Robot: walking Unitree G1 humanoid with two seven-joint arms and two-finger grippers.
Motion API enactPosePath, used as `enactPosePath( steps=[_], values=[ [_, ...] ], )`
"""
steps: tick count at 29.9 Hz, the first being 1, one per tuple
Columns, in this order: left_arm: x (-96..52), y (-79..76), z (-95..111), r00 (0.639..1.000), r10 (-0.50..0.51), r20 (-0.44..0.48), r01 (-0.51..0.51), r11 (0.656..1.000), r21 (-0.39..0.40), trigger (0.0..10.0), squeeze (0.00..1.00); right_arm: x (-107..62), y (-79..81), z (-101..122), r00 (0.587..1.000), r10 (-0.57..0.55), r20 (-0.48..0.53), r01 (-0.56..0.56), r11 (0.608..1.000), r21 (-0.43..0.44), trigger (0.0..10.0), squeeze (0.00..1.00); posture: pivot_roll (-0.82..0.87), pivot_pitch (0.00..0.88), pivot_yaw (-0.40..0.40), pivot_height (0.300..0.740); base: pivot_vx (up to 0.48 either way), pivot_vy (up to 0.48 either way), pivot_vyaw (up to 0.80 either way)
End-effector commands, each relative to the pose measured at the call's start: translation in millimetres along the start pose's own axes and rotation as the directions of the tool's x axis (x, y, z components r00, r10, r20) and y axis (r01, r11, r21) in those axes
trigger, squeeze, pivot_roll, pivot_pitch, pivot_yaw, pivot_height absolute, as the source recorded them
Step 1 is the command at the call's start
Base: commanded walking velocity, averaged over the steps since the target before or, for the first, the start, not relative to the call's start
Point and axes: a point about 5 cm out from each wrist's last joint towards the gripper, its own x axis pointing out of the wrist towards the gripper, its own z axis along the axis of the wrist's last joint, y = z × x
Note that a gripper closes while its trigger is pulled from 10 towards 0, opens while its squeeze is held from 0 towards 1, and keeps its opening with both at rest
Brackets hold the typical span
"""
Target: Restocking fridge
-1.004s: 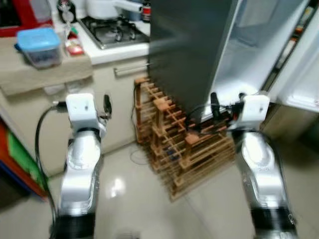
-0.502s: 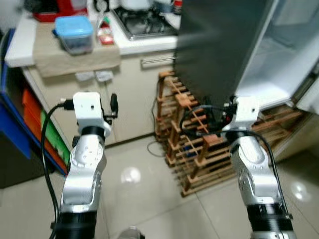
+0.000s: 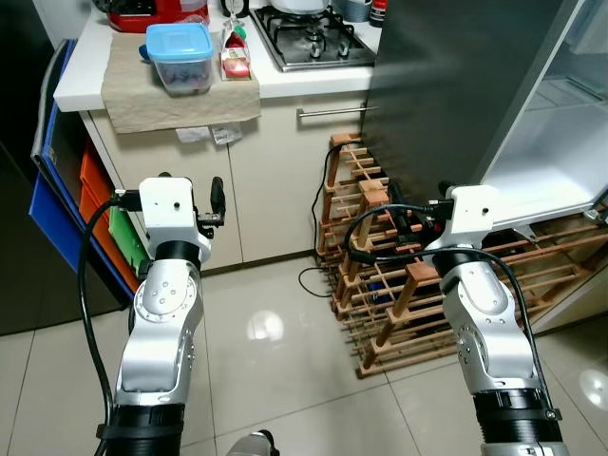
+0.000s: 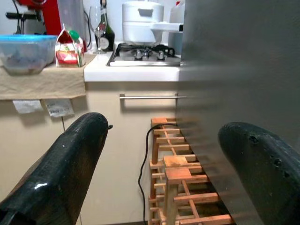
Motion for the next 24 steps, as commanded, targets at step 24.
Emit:
enactPosePath(
  steps=[24],
  values=[
    [10.8, -11.1, 1, 1.0, -0.026, 0.004, 0.025, 1.0, 0.012, 10.0, 0.0, 1.2, 3.0, -2, 1.0, 0.02, 0.0, -0.02, 1.0, -0.003, 10.0, 0.21, -0.01, 0.0, -0.032, 0.74, 0.31, 0.0, 0.37]
  ],
)
